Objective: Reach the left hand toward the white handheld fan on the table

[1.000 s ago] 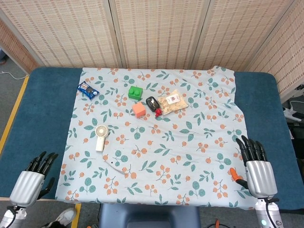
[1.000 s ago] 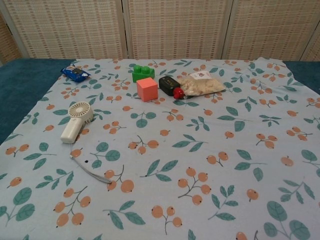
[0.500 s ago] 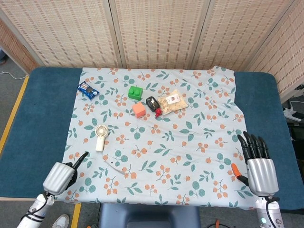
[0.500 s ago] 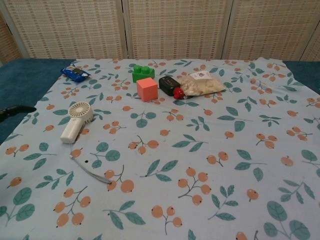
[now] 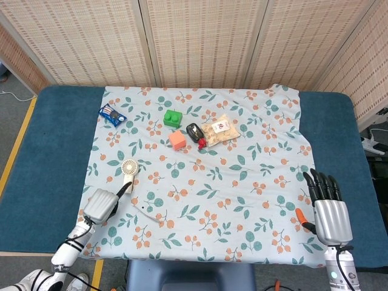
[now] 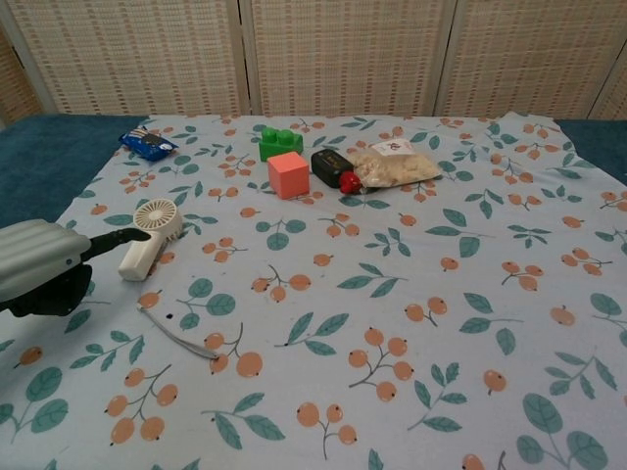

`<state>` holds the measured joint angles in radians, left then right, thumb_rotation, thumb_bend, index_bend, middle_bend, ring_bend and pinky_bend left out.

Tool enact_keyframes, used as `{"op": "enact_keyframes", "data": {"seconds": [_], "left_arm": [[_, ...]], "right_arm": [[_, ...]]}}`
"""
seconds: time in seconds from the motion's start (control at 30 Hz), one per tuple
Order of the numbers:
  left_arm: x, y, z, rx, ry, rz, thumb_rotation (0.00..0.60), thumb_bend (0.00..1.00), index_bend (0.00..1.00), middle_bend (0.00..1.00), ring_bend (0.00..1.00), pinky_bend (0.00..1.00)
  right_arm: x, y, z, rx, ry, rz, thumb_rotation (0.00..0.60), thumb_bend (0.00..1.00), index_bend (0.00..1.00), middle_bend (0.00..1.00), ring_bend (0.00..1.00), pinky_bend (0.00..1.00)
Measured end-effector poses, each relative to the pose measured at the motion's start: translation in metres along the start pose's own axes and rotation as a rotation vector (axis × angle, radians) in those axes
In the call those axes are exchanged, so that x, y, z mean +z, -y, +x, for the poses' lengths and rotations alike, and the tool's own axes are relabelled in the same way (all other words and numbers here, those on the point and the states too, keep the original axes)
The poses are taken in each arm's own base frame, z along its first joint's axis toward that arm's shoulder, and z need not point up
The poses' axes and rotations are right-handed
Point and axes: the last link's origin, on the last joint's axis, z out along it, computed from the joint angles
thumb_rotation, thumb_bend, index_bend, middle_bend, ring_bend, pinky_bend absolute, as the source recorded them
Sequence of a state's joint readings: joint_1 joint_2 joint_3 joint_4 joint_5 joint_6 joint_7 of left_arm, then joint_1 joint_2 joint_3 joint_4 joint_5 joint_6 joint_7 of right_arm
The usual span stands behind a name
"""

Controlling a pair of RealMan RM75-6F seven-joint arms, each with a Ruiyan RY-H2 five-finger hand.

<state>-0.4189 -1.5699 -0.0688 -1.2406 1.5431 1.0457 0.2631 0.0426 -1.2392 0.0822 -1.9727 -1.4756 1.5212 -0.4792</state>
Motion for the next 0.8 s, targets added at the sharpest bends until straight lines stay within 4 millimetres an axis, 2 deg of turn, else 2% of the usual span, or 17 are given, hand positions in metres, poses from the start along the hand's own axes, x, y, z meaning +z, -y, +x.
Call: {"op": "enact_keyframes", "data": {"seconds": [0.4,0.8], "left_arm": [[0.016,0.008,-0.002,0.007,0.01,0.03,0.6,0.95,0.0,0.99,0.83,1.0],[0.018,0.013,-0.005,0.015,0.022,0.045,0.6,0.95,0.0,0.99,0.83,1.0]], "right_arm": [[0.001,-0.002,-0.001,-0.003,0.01,-0.01,0.6,0.19,0.0,0.0,0.0,0.0],[0.0,-0.002,-0.002,-0.004,0.019,-0.011,0.6,0.19,0.0,0.0,0.0,0.0]]}}
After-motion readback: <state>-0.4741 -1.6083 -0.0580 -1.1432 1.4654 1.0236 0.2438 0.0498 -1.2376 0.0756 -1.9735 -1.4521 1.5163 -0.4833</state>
